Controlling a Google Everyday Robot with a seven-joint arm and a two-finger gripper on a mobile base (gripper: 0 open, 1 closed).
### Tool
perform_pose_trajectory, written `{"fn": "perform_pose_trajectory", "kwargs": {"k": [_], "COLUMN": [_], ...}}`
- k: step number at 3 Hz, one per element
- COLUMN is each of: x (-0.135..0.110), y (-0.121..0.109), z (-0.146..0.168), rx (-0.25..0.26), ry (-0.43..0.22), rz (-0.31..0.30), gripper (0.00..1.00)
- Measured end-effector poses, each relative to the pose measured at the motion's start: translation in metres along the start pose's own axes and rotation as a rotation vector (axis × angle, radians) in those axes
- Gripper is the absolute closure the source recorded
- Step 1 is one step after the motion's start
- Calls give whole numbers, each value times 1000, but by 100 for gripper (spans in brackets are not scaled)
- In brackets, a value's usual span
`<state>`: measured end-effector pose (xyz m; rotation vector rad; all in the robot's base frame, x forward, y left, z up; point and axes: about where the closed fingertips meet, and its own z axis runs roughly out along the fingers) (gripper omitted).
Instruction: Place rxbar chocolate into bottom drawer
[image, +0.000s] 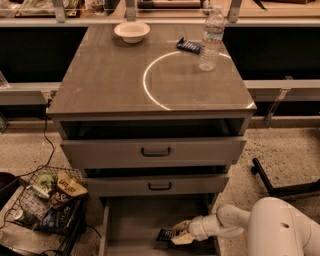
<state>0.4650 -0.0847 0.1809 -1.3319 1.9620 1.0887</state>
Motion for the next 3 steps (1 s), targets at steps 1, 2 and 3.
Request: {"fn": "perform_pose_trajectory", "kwargs": {"k": [1,2,3], "x": [0,0,0], "y": [1,3,3], "z": [2,5,6], "rx": [-4,-9,-10], "ry": [-1,-2,-2], "rz": [1,2,2], "gripper": [28,1,0]}}
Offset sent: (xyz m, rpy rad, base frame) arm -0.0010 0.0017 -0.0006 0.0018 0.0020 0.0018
